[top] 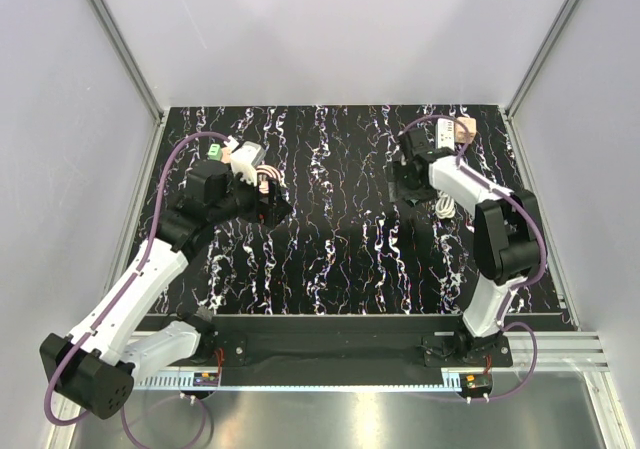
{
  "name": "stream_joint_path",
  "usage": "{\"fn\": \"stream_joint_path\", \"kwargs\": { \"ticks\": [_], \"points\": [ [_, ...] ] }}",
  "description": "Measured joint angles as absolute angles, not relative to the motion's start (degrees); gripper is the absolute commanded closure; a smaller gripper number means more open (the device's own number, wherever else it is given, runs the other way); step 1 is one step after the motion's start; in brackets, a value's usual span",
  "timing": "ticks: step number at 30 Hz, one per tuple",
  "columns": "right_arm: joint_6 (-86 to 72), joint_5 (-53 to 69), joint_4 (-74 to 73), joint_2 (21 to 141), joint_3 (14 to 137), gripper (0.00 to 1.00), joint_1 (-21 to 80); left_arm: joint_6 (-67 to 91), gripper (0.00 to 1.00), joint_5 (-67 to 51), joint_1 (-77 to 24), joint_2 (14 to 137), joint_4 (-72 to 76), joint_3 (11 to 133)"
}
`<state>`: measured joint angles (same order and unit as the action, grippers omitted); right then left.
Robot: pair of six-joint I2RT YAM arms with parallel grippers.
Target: Insert the plug
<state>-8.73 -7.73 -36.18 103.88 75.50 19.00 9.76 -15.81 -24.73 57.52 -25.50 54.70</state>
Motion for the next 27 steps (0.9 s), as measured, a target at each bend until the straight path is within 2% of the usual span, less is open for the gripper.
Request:
{"fn": "stream_joint_path", "kwargs": {
  "ticks": [6, 13, 17, 23, 27],
  "points": [
    [-5.0, -6.3, -34.9, 107.3, 78.8, 0.14, 12.7, 9.7, 0.09, -15.8, -24.7, 57.5, -25.5, 54.7],
    [3.4, -3.7, -34.1, 111.1, 80.5, 0.14, 12.0, 9.7, 0.09, -15.8, -24.7, 57.5, -25.5, 54.7],
    [7.7, -1.5, -34.1, 112.9, 81.0, 0.17, 11.4, 9.7, 0.09, -15.8, -24.7, 57.5, -25.4, 54.7],
    [12.2, 1.9, -33.0, 114.6, 82.3, 0.28, 10.7, 9.8, 0.09, -15.8, -24.8, 57.5, -25.3, 54.7],
    [13.8, 3.2, -30.6, 114.7, 82.3, 0.30, 10.7, 10.1, 0.10, -15.6, -24.8, 57.6, -25.3, 54.7]
  ]
}}
